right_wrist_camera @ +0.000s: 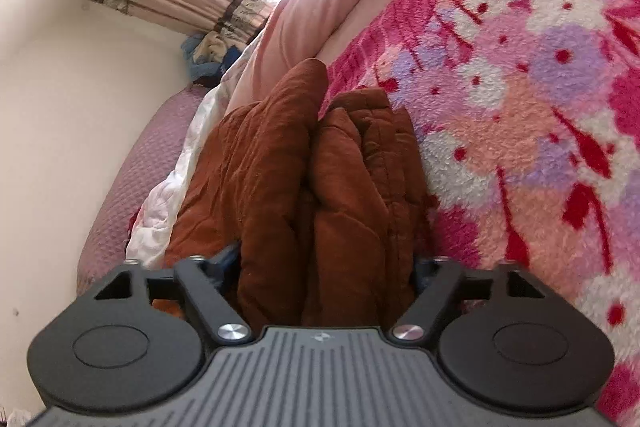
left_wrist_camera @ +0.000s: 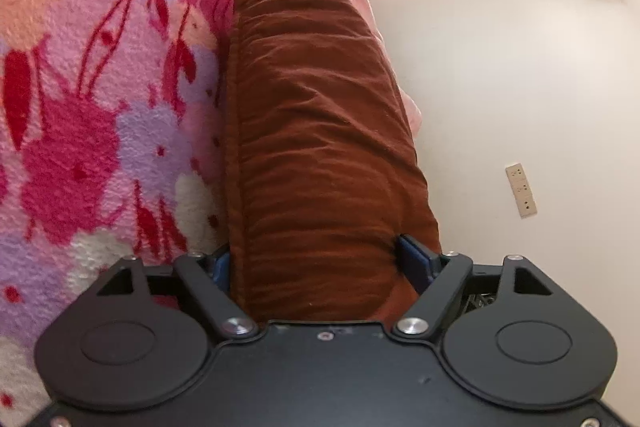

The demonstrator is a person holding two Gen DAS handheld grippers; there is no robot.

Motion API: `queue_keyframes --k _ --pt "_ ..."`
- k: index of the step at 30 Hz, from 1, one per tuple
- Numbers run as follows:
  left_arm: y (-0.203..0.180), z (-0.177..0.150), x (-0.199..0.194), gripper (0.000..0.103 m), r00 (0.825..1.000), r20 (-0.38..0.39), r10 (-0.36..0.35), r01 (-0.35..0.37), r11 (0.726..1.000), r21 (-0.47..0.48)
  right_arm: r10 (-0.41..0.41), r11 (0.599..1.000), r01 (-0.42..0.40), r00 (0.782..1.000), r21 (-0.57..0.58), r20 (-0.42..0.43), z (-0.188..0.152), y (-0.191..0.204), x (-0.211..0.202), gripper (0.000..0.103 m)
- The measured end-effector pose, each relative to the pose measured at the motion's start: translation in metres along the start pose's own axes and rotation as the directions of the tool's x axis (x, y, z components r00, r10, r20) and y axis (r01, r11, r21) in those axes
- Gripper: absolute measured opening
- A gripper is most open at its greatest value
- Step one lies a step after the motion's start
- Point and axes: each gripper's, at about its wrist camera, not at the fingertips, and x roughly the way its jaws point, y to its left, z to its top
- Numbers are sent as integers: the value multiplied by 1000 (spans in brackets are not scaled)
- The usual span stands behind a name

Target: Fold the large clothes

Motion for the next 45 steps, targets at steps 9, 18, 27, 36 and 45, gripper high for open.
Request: queue_keyframes --k 9,18,27,36,45 --pt "-31 3 -31 77 999 42 -19 16 998 59 50 999 -50 997 8 60 -8 28 -15 46" --pt "-34 35 -151 77 982 186 26 -48 993 112 159 984 -157 987 -87 9 -2 112 41 46" --pt "32 58 -202 77 971 215 103 -121 990 73 149 981 -158 986 -113 -80 -16 141 133 46" --pt "83 67 -187 82 976 194 103 -112 993 40 103 992 -109 991 -63 -86 -26 112 157 47" --pt "68 74 -191 85 965 173 195 -209 976 65 93 995 -96 993 -35 -70 -36 97 154 66"
